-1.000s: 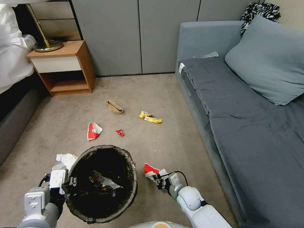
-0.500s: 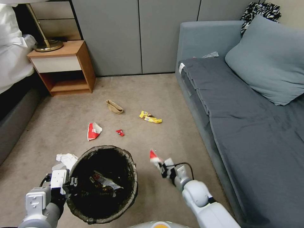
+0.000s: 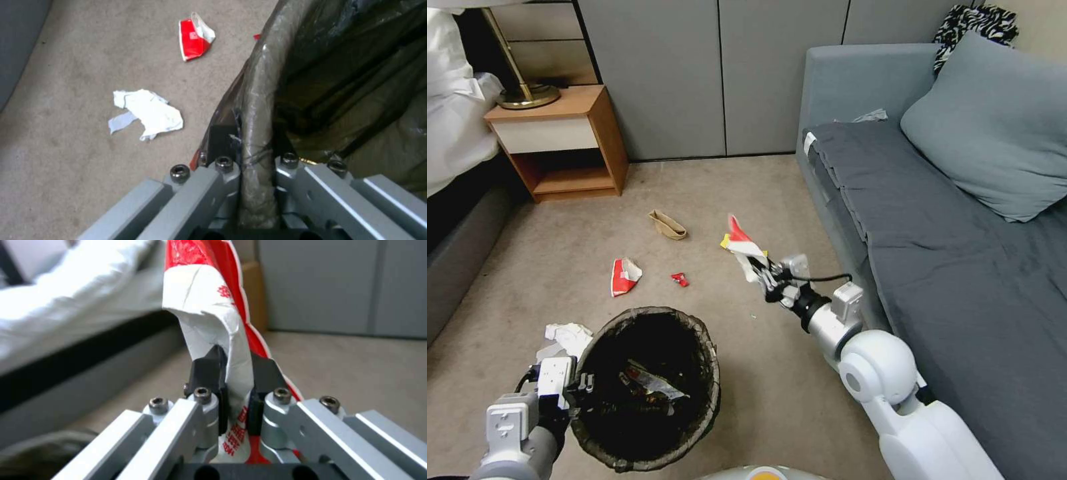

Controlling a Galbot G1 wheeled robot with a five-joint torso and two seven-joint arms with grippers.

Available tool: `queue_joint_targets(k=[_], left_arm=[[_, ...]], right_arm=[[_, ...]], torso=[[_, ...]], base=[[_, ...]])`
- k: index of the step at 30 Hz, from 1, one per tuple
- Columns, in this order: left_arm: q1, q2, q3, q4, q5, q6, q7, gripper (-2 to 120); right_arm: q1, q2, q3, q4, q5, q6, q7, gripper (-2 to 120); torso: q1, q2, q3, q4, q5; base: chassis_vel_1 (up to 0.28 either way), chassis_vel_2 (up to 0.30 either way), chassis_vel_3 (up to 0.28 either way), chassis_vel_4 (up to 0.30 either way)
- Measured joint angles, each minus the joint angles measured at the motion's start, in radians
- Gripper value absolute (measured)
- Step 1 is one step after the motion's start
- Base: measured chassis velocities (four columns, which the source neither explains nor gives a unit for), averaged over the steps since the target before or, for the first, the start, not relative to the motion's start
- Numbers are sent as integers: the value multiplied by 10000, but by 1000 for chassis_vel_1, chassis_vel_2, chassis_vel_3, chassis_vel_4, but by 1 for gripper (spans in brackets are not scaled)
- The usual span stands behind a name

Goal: Pick up the trash bin, then pick up the garbage from the floor and place it into the trash bin.

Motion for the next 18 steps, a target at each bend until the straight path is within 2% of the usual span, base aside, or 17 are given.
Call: queue_joint_targets(k=[4, 8, 18], left_arm=[[6, 4, 5, 0, 22, 13, -5, 1], [23, 23, 87, 0, 117, 14, -25, 1], [26, 36, 154, 0, 159, 21, -30, 1]], right_arm=[[123, 19, -375, 538, 213, -139, -74, 6], [260, 20, -1444, 1151, 652, -455, 58, 6], [219, -62, -3360, 1272, 736, -760, 218, 6]], torso=[[0, 0, 0, -2, -1], [-1, 0, 0, 0, 0], [-1, 0, -1, -1, -1]], base=[[0, 0, 0, 0], [0, 0, 0, 0], [0, 0, 0, 0]])
